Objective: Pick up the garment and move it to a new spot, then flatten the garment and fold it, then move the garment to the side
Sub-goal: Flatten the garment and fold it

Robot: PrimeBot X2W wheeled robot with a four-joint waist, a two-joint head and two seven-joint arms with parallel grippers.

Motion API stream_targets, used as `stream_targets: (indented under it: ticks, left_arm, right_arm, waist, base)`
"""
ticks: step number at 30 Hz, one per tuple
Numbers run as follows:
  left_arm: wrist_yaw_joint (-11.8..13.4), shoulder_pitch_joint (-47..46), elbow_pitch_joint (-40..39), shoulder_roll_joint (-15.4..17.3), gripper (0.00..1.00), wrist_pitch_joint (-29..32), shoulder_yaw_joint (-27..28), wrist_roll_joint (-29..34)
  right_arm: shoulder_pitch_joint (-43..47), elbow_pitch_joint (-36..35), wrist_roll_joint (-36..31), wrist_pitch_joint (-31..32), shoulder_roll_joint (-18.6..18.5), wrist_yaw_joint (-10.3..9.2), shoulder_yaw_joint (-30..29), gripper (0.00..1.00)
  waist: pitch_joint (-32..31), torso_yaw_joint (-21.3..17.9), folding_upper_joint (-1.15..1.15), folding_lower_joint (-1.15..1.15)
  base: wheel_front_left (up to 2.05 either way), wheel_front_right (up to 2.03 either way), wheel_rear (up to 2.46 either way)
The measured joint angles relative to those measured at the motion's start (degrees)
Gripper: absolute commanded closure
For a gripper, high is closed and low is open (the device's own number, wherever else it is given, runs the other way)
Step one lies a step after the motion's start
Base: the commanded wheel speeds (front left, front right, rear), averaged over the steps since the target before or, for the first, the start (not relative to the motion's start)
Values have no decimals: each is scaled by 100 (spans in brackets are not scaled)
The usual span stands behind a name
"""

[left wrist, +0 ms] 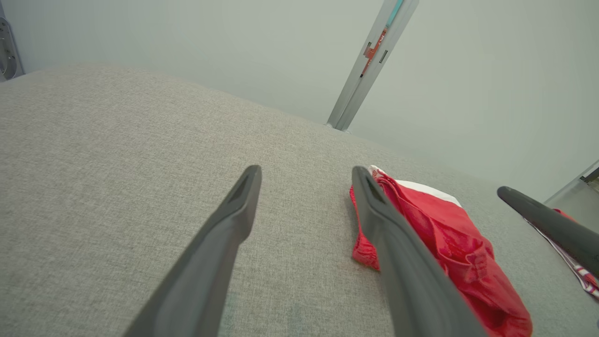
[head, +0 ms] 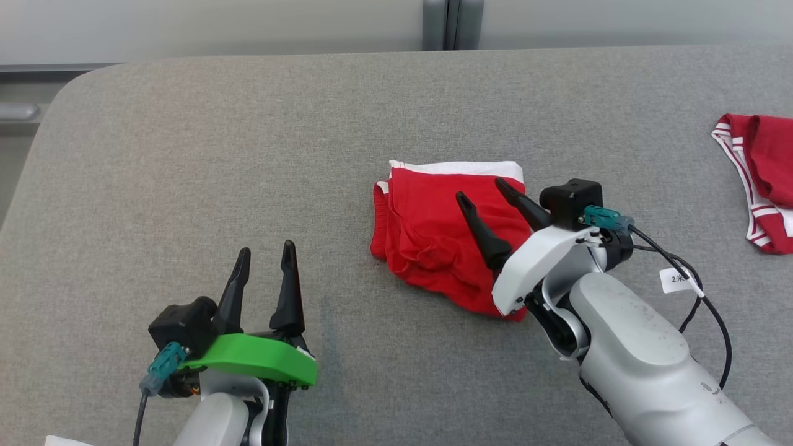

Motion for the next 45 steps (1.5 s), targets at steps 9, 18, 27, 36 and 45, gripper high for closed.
stream_targets:
  ticks: [9, 18, 27, 36, 45]
  left_arm:
    - [-46, -81, 77, -21, 0, 1, -10, 26]
    - [-57, -88, 93, -32, 0, 0, 104, 41]
    - [-101, -88, 149, -80, 0, 0, 159, 44]
    - [-249, -92, 88, -99, 0, 0, 223, 236]
    - [-370, -168, 166, -308, 0, 0, 303, 570]
  right_arm:
    - [-20, 543, -278, 259, -4, 0, 471, 100]
    - [-20, 711, 166, 255, 263, 0, 1437, 100]
    - [-176, 929, 456, -142, 361, 0, 2016, 100]
    - [-332, 732, 453, -650, 308, 0, 1179, 0]
    - [544, -242, -485, -681, 175, 0, -887, 0]
  waist:
    - [70, 161, 0, 0]
    - [51, 339, 0, 0]
    - [6, 242, 0, 0]
    - [-162, -52, 0, 0]
    - [-371, -375, 0, 0]
  base:
    - [0, 0, 0]
    - [0, 0, 0]
    - [0, 0, 0]
    - [0, 0, 0]
    - [0, 0, 0]
